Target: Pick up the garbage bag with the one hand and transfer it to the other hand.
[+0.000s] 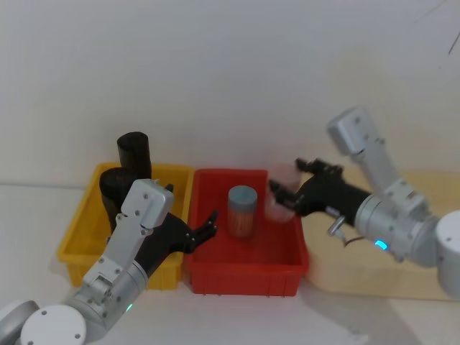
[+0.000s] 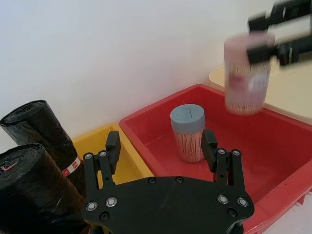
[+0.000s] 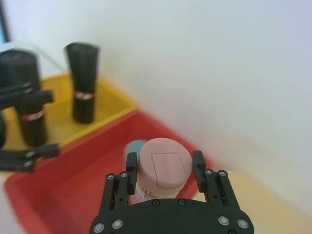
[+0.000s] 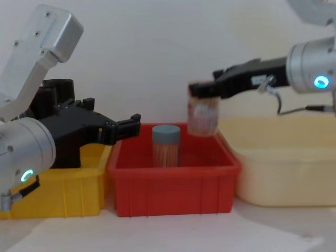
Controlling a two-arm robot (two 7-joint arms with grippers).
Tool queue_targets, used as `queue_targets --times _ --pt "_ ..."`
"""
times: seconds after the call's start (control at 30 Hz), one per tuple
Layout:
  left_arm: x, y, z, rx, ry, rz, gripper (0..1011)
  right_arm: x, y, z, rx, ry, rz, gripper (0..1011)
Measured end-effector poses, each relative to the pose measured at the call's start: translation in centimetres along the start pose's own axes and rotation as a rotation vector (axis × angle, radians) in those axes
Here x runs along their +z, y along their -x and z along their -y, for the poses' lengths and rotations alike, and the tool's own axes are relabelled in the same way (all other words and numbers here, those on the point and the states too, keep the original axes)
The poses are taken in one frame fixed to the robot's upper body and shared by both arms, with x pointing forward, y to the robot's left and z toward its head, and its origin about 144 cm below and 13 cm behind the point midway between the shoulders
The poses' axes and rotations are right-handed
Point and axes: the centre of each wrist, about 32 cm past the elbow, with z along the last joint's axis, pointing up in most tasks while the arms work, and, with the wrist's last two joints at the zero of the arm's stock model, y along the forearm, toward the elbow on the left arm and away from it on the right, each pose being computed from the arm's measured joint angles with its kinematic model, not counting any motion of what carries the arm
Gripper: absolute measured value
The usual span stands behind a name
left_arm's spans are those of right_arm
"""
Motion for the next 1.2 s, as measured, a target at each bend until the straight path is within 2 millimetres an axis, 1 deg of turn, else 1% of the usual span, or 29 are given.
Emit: queue_targets --times 0.07,0.13,0.27,0.43,0.57,0.9,1.1,1.13,1.2 --pt "0.0 0.0 0.0 0.0 0.0 0.0 1001 0.1 -0.2 0.1 -0.009 -0.003 0.001 672" --pt "0.0 0.0 0.0 0.0 0.0 0.0 1001 0.7 -1.2 0.7 -0.05 -0.013 0.003 672" --pt "0.0 0.0 0.0 0.0 0.0 0.0 1001 1.0 -2.2 1.2 -0.089 -0.011 0.009 672" --pt "0.0 0.0 0.0 0.0 0.0 0.0 1001 0.9 -3.0 1.6 -0.121 0.012 0.02 672" --pt "0.0 0.0 0.0 0.0 0.0 0.0 1002 0.4 -3.6 1.8 -0.14 0.054 0.033 672" --pt "0.0 0.0 0.0 0.0 0.0 0.0 1001 -1.2 -3.8 1.6 -0.148 0.137 0.054 672" --pt "0.0 0.0 0.0 0.0 0.0 0.0 1001 -1.9 -3.8 1.3 -0.153 0.172 0.065 815" --pt "0.0 0.0 0.0 0.0 0.0 0.0 1001 -2.1 -3.8 1.2 -0.154 0.178 0.067 872" --pt "0.0 0.0 0.0 0.0 0.0 0.0 1002 -2.2 -3.8 1.2 -0.155 0.183 0.069 899"
